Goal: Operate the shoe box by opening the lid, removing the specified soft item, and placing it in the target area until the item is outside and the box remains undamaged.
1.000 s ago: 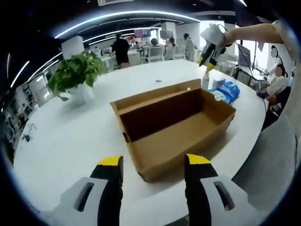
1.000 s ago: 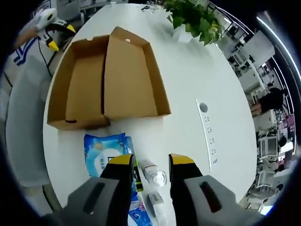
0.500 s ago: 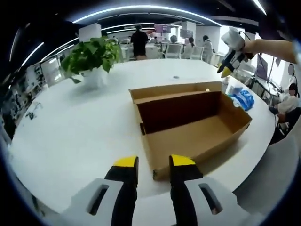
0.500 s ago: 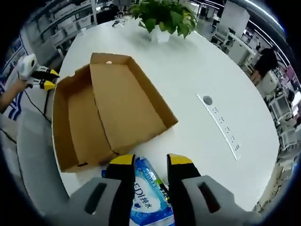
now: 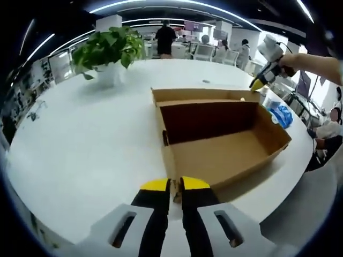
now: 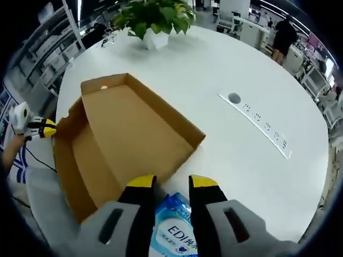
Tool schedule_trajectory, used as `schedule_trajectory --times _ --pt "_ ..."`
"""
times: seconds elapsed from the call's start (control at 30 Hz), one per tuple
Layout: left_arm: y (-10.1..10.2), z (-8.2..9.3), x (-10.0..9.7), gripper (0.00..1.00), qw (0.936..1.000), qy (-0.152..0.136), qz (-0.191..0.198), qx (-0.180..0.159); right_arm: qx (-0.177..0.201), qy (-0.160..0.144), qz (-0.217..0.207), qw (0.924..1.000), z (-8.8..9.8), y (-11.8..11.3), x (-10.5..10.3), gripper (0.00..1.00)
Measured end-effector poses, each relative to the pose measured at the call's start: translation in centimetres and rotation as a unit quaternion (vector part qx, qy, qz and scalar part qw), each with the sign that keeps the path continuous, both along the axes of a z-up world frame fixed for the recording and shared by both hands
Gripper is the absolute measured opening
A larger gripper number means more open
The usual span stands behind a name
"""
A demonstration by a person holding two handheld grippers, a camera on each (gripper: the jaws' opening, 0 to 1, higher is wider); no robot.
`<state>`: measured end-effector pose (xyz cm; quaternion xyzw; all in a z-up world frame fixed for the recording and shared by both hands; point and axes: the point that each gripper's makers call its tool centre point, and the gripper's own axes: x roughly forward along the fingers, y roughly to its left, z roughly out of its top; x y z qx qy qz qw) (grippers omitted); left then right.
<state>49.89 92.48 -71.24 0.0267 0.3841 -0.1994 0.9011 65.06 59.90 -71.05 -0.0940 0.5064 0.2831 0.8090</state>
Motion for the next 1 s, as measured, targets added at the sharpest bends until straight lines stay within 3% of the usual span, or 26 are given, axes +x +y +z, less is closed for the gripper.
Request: schedule_trajectory --times 0.3,0.53,0.7,1.0 --pt "0.1 -0.2 -0.1 0.02 0.9999 0.005 0.009 -0.008 0.022 0.009 -0.054 0.9983 -1.6 0.4 1.0 0.19" --pt "0.3 -0.4 0.1 0.02 0.9998 0.004 0.013 -0.012 0.039 0.041 -0.089 0.9944 -2.7 1.2 0.6 0.12" --pt "0.6 -0.7 0.3 0.02 0.9998 0.005 0.014 -0.014 0.031 0.044 -0.108 0.9926 -2.8 1.1 0.5 0.10" --pt "0.6 -0.8 0.3 0.01 0.9997 0.008 0.016 -0.019 0.020 0.038 -0.100 0.9941 -2.3 1.0 0.3 0.08"
